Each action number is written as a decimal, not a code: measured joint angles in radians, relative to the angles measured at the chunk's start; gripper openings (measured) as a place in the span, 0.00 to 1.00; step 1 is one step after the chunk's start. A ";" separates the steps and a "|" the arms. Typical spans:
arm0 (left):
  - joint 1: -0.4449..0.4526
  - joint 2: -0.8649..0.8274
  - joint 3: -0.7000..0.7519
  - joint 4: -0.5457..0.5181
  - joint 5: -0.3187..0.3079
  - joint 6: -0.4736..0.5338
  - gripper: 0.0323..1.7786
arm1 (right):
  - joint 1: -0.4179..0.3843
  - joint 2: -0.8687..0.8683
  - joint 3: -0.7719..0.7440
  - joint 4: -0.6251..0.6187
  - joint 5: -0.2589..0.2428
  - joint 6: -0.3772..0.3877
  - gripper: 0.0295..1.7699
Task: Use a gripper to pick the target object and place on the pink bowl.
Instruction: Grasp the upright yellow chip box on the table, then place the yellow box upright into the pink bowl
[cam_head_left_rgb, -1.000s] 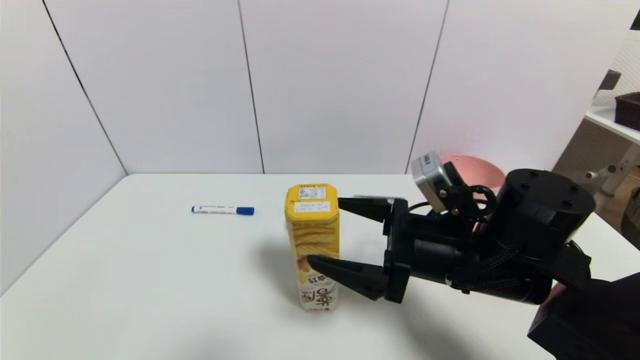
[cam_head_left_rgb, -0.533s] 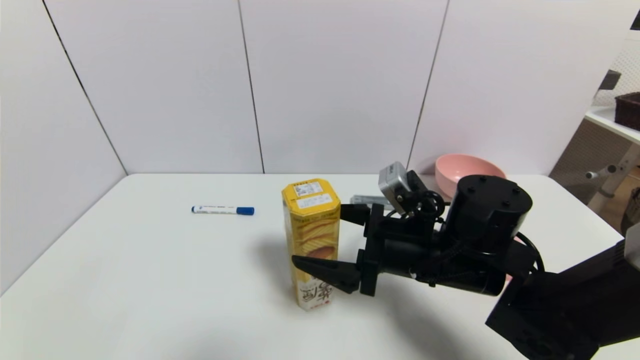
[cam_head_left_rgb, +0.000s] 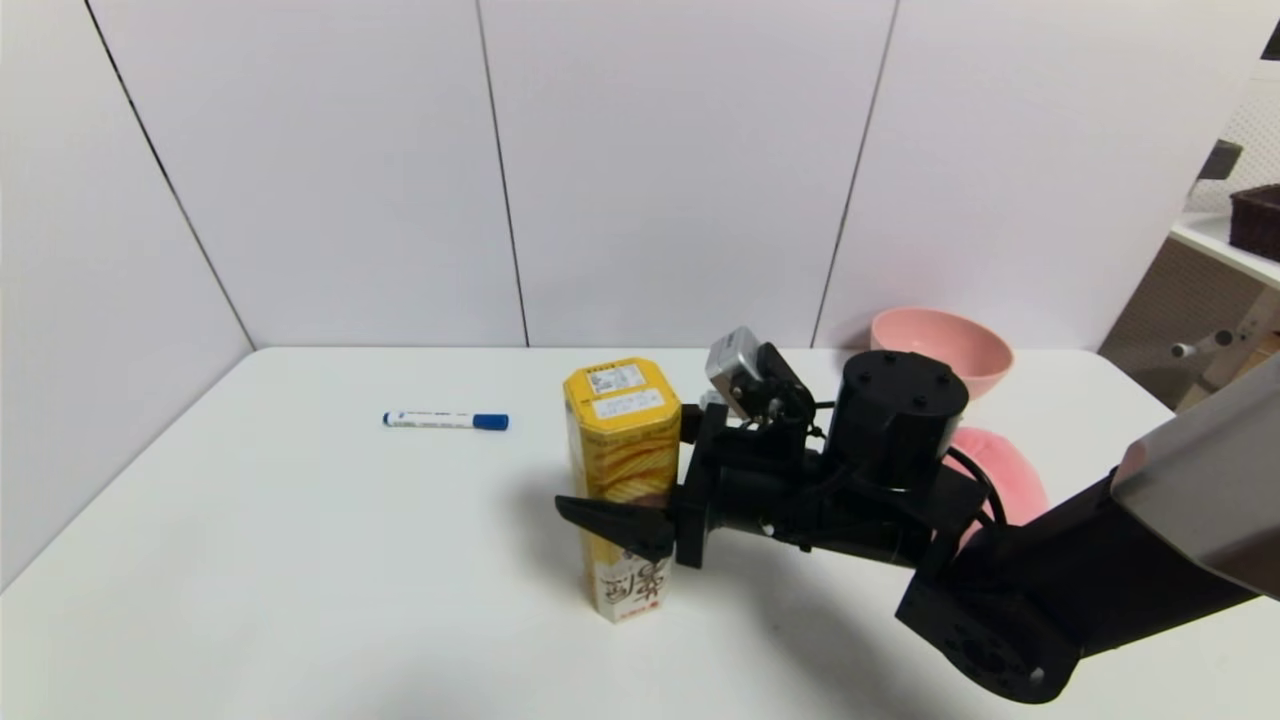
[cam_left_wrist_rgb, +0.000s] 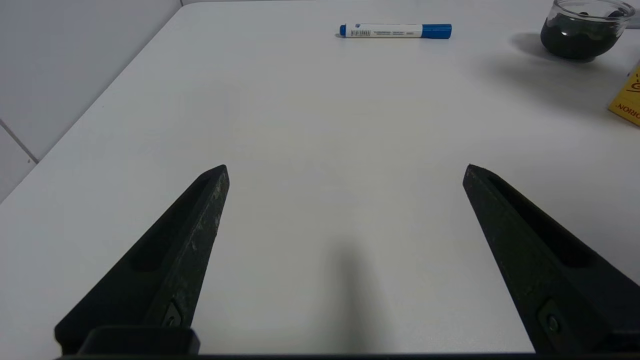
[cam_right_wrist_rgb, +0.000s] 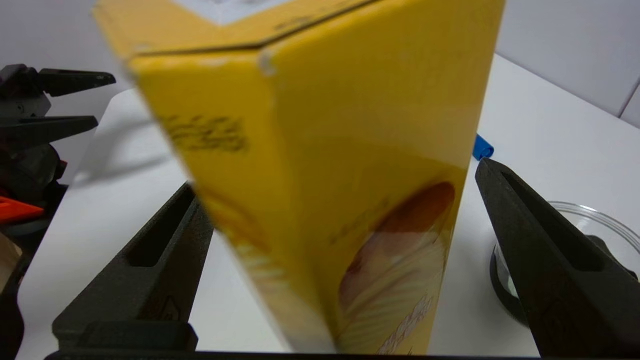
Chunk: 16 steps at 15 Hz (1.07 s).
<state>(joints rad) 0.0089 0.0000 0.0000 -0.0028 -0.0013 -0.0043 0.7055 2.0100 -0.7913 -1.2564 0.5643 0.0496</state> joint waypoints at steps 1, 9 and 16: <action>0.000 0.000 0.000 0.000 -0.001 0.000 0.95 | -0.001 0.007 -0.009 -0.001 0.000 0.000 0.89; 0.000 0.000 0.000 0.000 -0.001 0.000 0.95 | -0.009 0.013 -0.017 -0.006 -0.004 -0.017 0.45; 0.000 0.000 0.000 0.000 0.000 0.000 0.95 | -0.070 -0.066 -0.019 0.017 -0.008 -0.006 0.45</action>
<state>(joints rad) 0.0089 0.0000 0.0000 -0.0023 -0.0017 -0.0043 0.6360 1.9445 -0.8100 -1.2398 0.5560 0.0436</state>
